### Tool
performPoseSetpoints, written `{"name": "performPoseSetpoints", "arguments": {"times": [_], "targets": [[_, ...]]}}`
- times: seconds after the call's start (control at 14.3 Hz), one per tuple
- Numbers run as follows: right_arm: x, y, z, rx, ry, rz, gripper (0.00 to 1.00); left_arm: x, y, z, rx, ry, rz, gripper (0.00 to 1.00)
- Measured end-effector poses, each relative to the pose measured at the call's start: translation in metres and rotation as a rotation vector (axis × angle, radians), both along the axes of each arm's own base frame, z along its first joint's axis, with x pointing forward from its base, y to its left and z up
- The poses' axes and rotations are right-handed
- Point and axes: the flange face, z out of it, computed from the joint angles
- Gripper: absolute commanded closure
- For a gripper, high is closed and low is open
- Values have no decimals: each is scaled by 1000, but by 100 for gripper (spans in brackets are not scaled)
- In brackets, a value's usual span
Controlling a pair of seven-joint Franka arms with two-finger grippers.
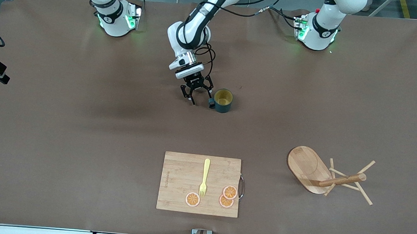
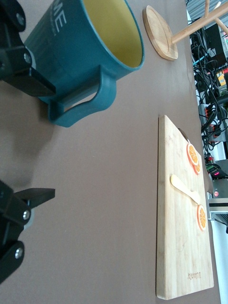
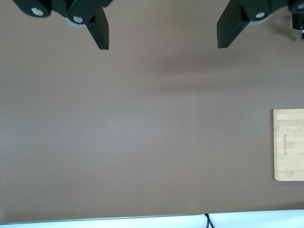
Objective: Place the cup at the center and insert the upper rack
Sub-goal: 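Close the left gripper on the teal mug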
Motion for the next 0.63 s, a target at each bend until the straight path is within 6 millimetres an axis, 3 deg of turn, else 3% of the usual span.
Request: {"name": "performPoseSetpoints", "arguments": {"times": [0.63], "targets": [[0,0,0,0,0,0,0,17,9,-8,3,1,14,14]]}}
